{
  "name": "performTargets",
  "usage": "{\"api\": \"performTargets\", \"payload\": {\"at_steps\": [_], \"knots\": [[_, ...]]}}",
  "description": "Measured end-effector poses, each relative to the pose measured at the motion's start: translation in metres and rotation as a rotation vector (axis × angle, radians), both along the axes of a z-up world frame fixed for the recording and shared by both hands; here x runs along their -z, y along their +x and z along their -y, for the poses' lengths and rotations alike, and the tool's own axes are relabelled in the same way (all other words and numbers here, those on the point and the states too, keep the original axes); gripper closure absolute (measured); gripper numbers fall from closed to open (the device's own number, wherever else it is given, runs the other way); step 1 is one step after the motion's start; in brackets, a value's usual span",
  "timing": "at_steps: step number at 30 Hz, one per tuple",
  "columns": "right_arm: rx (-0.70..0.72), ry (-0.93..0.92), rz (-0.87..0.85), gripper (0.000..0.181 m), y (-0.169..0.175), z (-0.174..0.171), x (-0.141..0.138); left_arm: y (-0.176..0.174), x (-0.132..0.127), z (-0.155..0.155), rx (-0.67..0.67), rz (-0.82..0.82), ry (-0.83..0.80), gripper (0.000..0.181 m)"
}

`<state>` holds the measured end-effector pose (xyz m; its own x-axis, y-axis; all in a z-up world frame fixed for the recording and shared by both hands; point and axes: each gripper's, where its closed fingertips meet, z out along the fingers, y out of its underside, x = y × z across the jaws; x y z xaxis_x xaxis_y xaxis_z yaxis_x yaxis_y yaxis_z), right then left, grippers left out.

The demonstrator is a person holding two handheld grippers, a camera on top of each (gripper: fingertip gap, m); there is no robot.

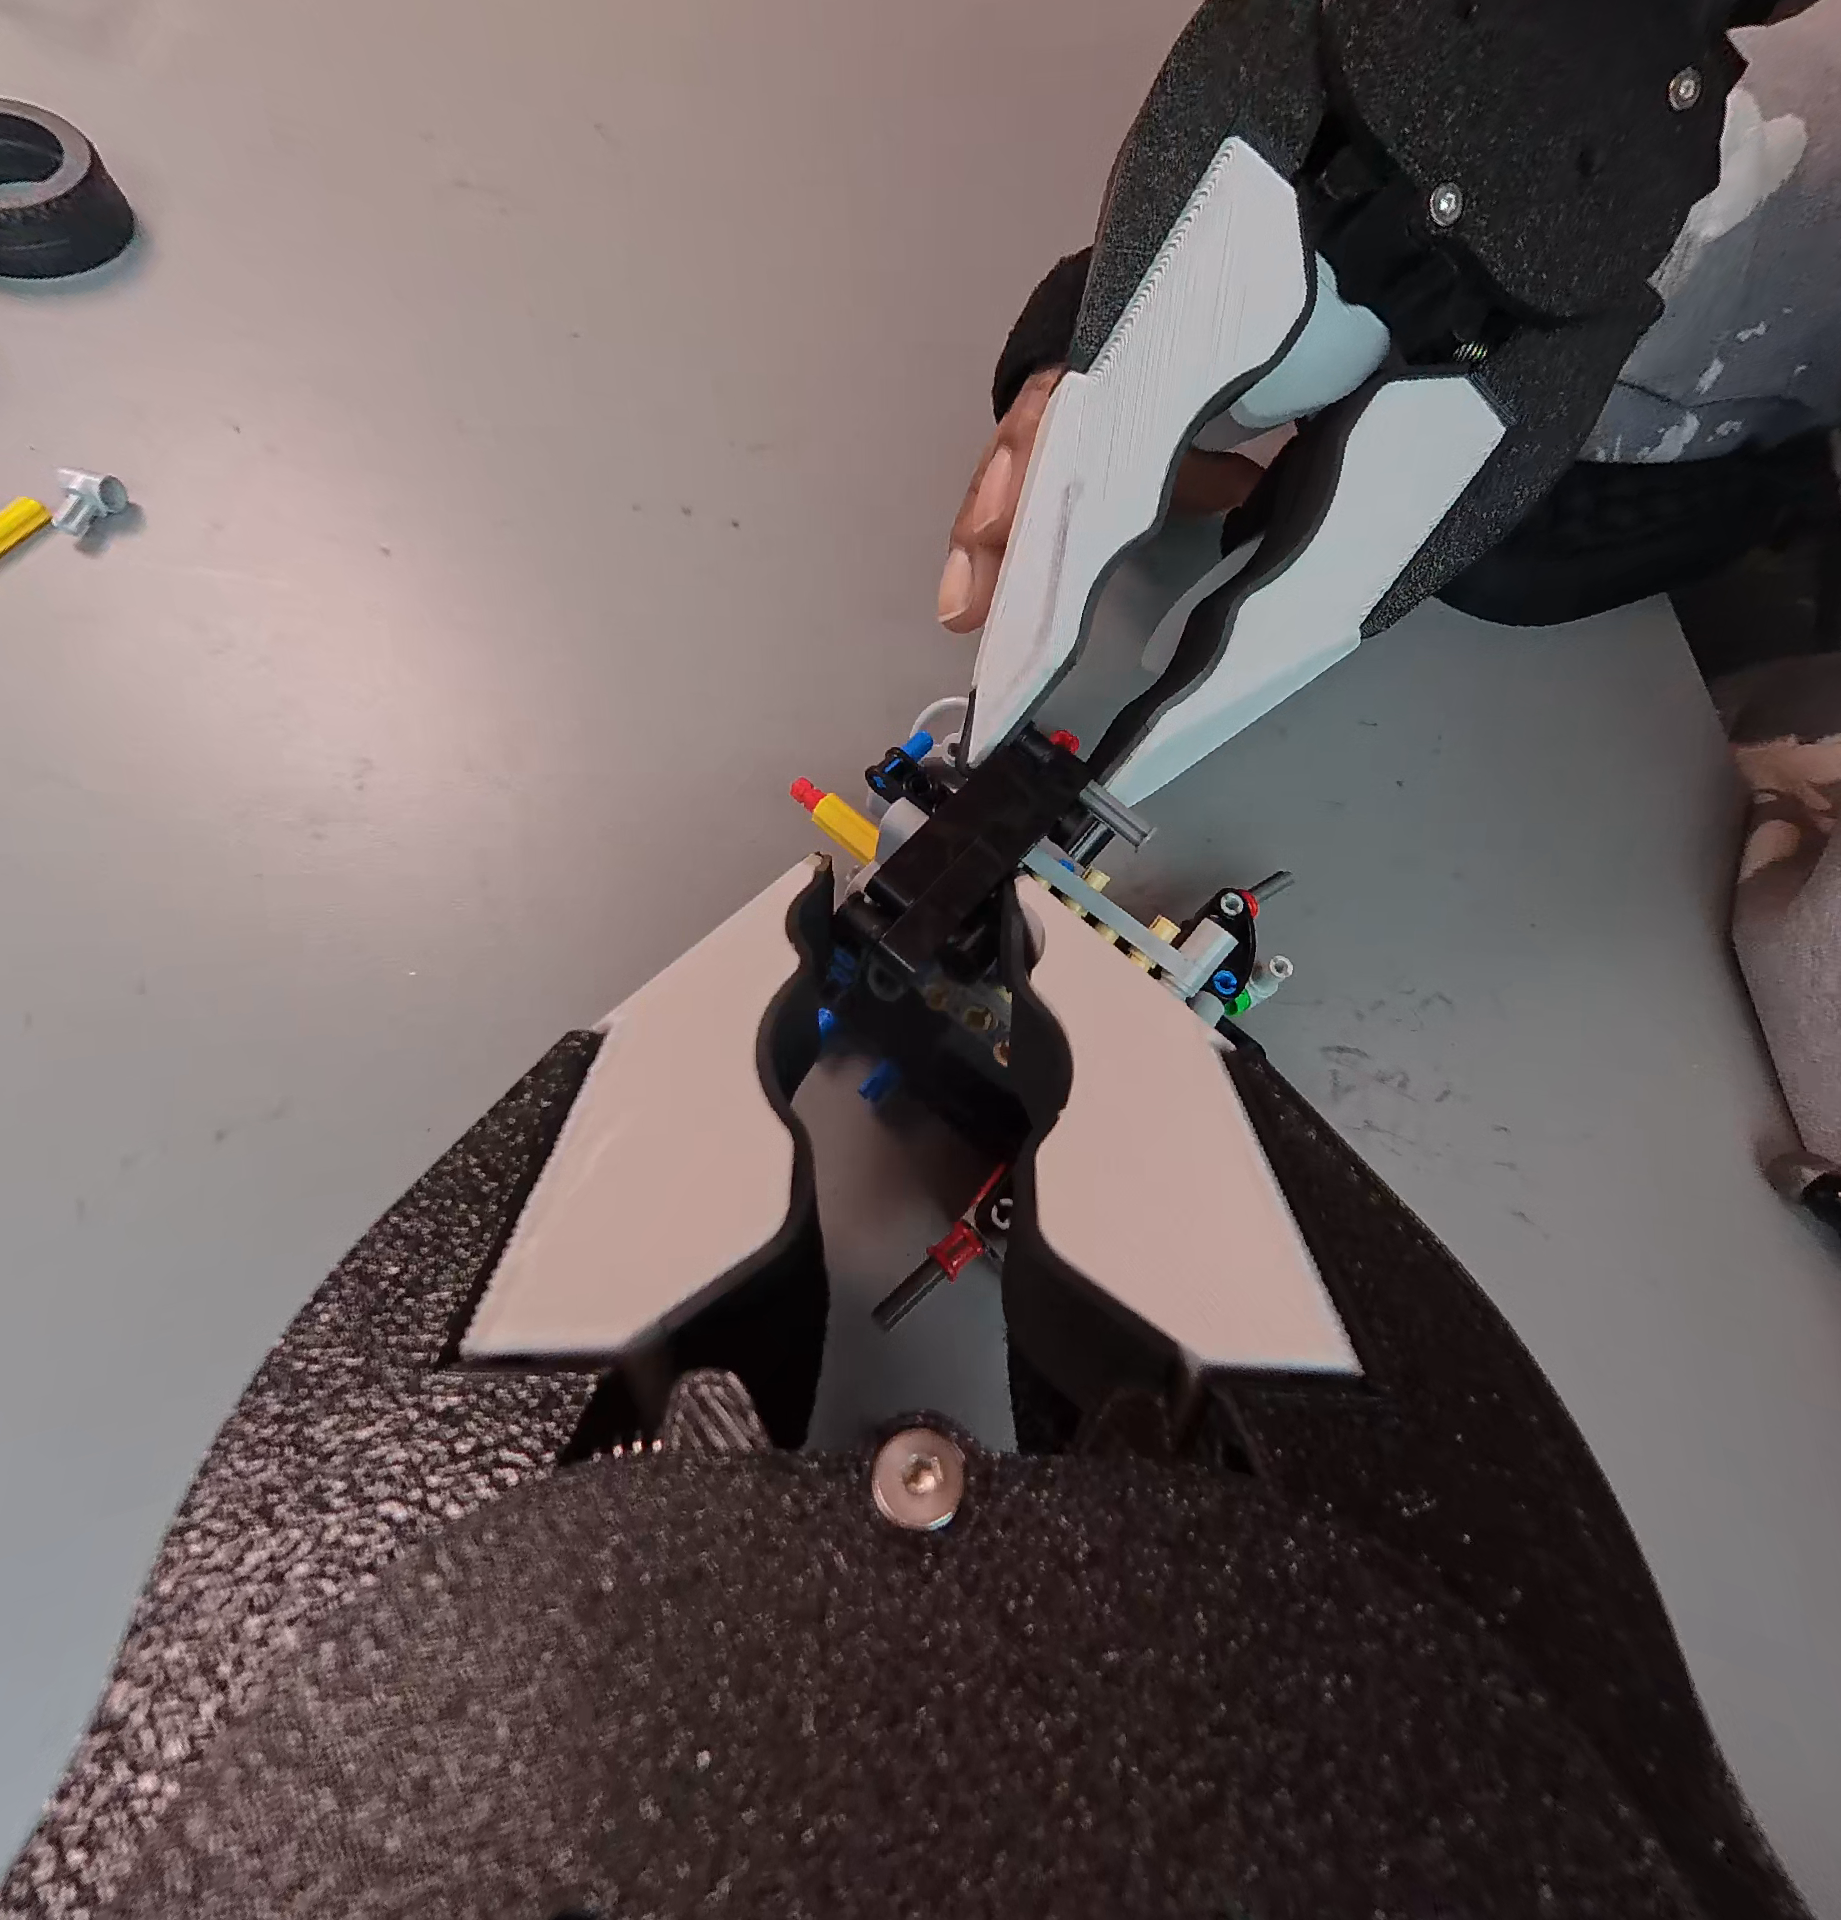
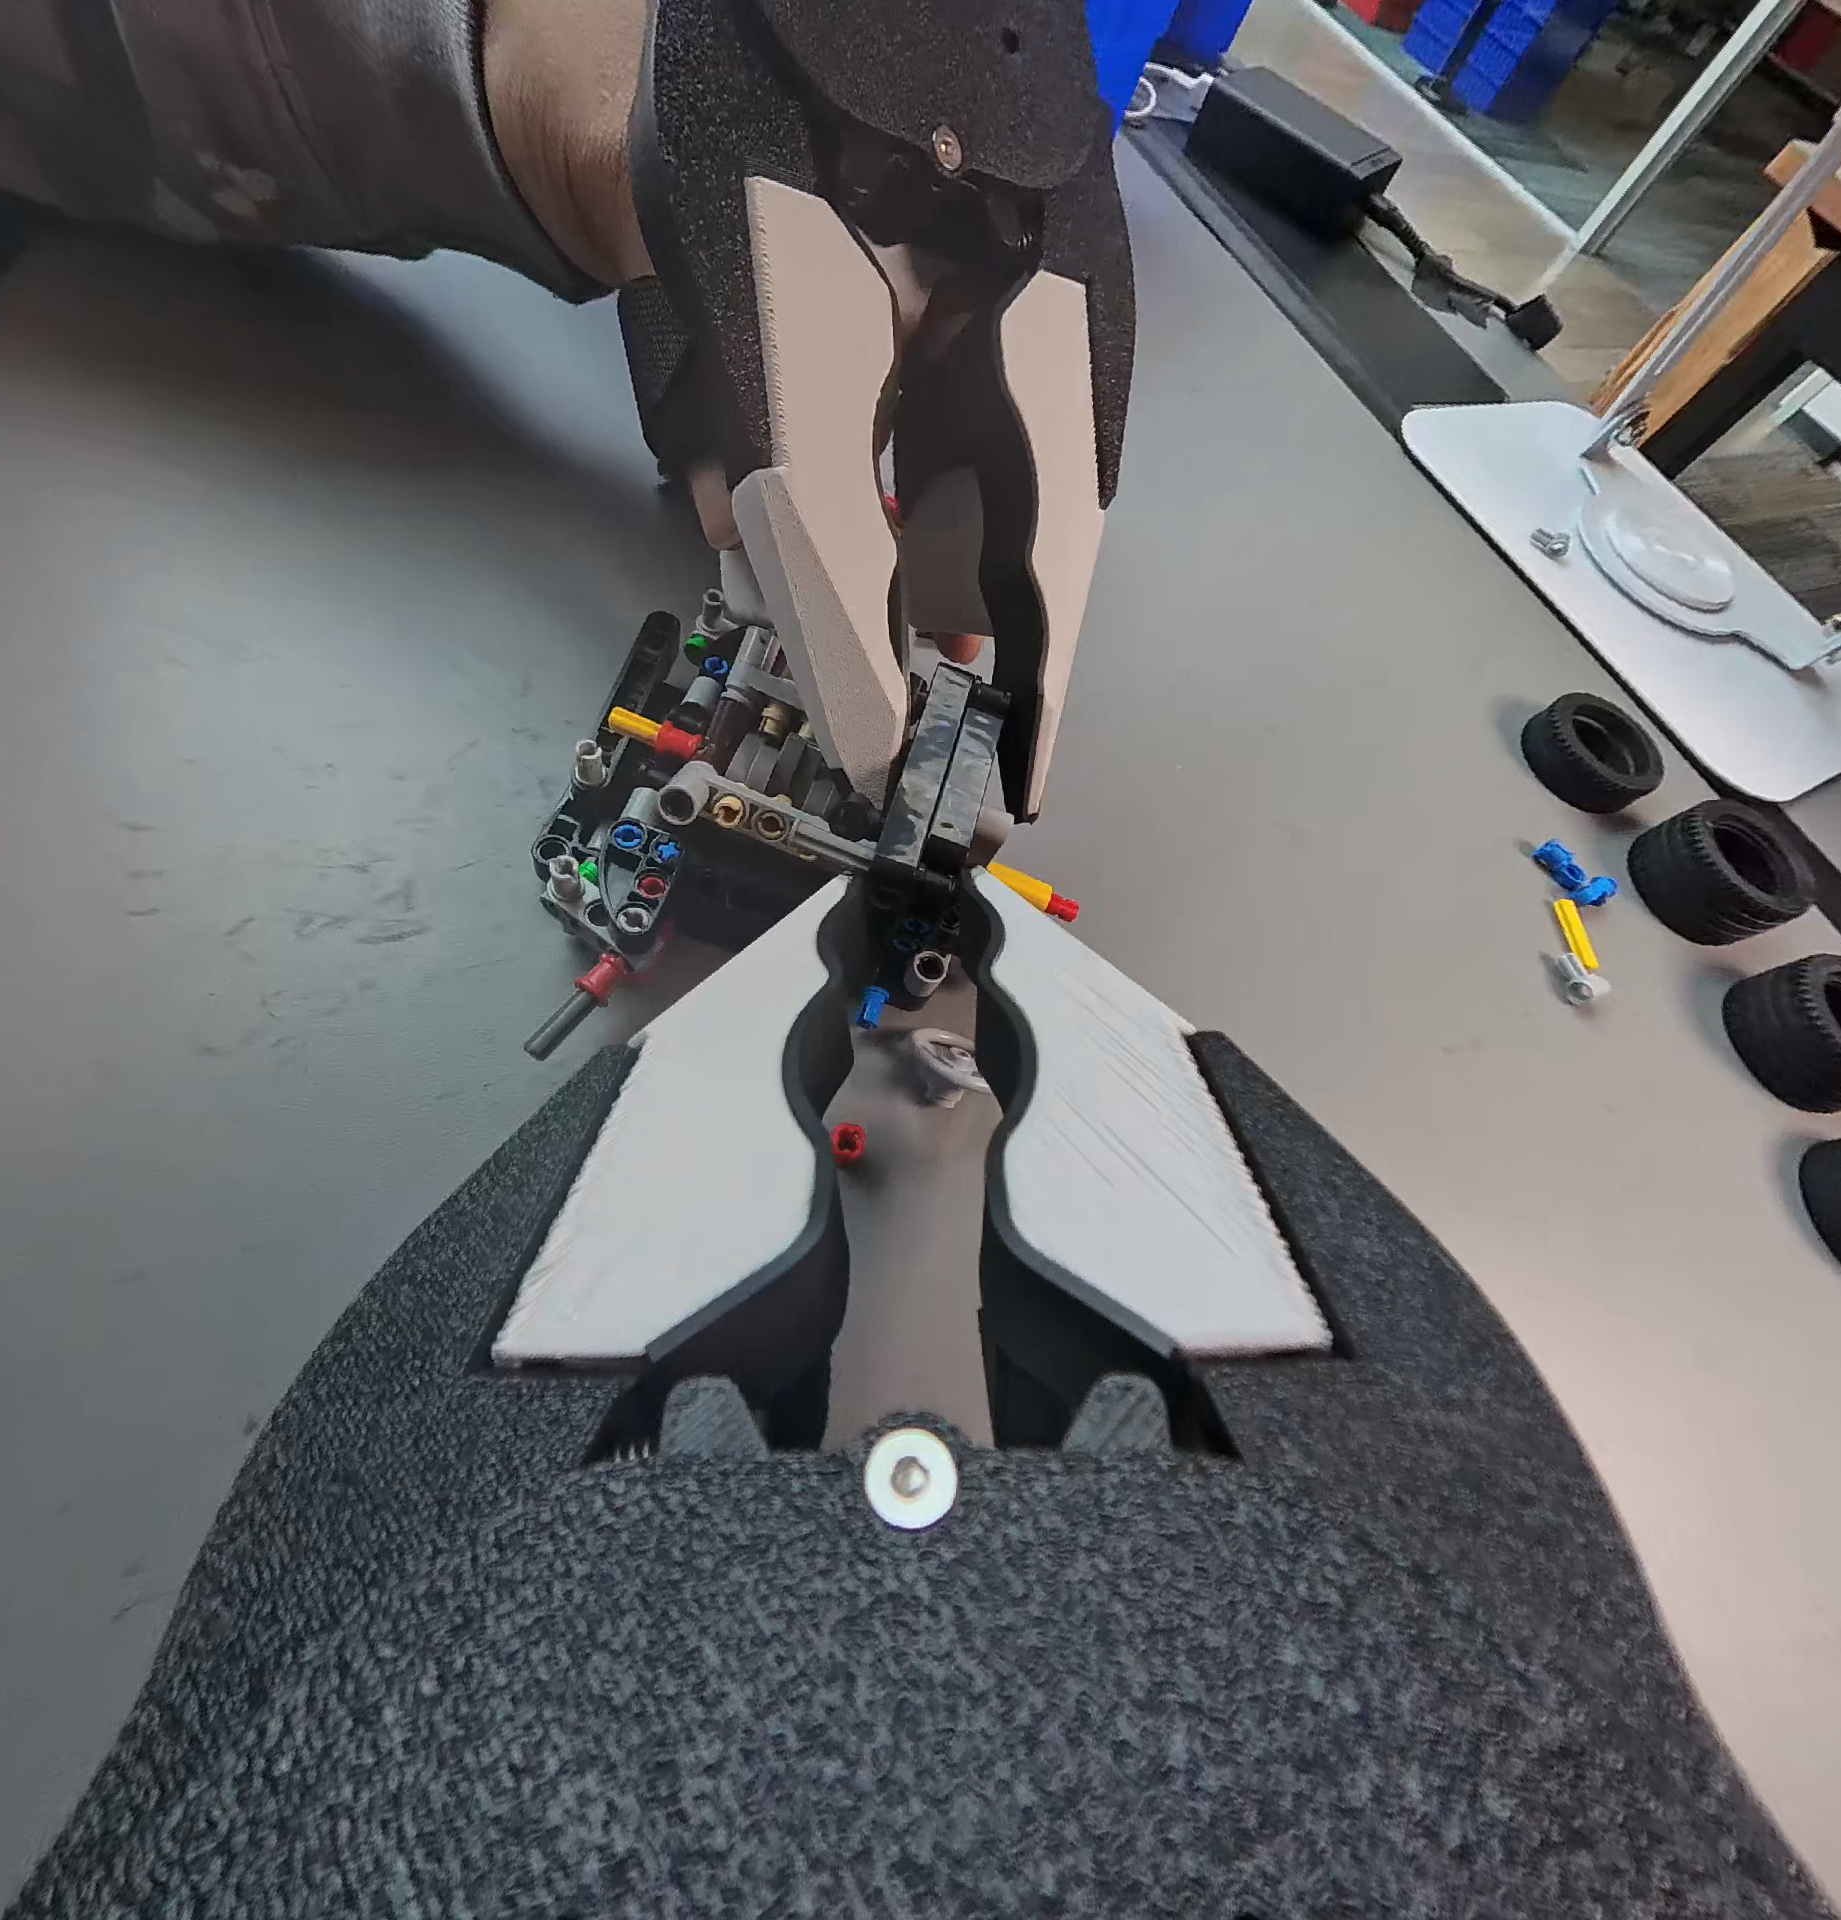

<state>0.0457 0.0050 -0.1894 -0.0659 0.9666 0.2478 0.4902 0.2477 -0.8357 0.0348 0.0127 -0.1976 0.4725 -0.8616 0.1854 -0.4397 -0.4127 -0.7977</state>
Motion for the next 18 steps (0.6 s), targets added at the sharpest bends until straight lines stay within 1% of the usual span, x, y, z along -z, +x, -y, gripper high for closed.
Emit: {"api": "performTargets", "payload": {"at_steps": [3, 5, 6, 7, 8, 9, 11, 13, 15, 18], "knots": [[0.012, -0.004, 0.001, 0.163, 0.0, -0.002, 0.0, 0.0, 0.0, -0.001, -0.007, 0.003, -0.005, 0.151], [0.01, 0.018, -0.003, 0.148, 0.004, -0.005, -0.003, 0.0, 0.0, -0.003, -0.023, -0.001, -0.003, 0.15], [0.004, 0.051, -0.024, 0.148, 0.007, -0.006, -0.008, 0.0, 0.0, -0.003, -0.029, 0.001, -0.006, 0.15], [-0.029, 0.09, -0.054, 0.151, 0.011, -0.003, -0.015, -0.001, 0.0, -0.003, -0.036, 0.003, -0.012, 0.15], [-0.069, 0.137, -0.081, 0.159, 0.013, 0.003, -0.022, -0.001, 0.0, -0.003, -0.042, 0.006, -0.015, 0.151], [-0.102, 0.196, -0.093, 0.164, 0.014, 0.009, -0.026, -0.001, 0.0, -0.003, -0.045, 0.006, -0.015, 0.151], [-0.137, 0.343, -0.041, 0.164, 0.011, 0.015, -0.018, 0.0, 0.0, -0.003, -0.049, 0.001, -0.018, 0.151], [-0.132, 0.511, -0.004, 0.166, 0.005, 0.012, -0.013, 0.0, 0.0, -0.004, -0.054, -0.003, -0.021, 0.151], [-0.146, 0.605, 0.004, 0.172, 0.001, 0.012, -0.009, 0.0, 0.0, -0.004, -0.057, -0.004, -0.019, 0.151], [-0.165, 0.718, 0.01, 0.174, 0.0, 0.013, -0.009, 0.0, 0.001, -0.004, -0.062, -0.007, -0.019, 0.151]]}}
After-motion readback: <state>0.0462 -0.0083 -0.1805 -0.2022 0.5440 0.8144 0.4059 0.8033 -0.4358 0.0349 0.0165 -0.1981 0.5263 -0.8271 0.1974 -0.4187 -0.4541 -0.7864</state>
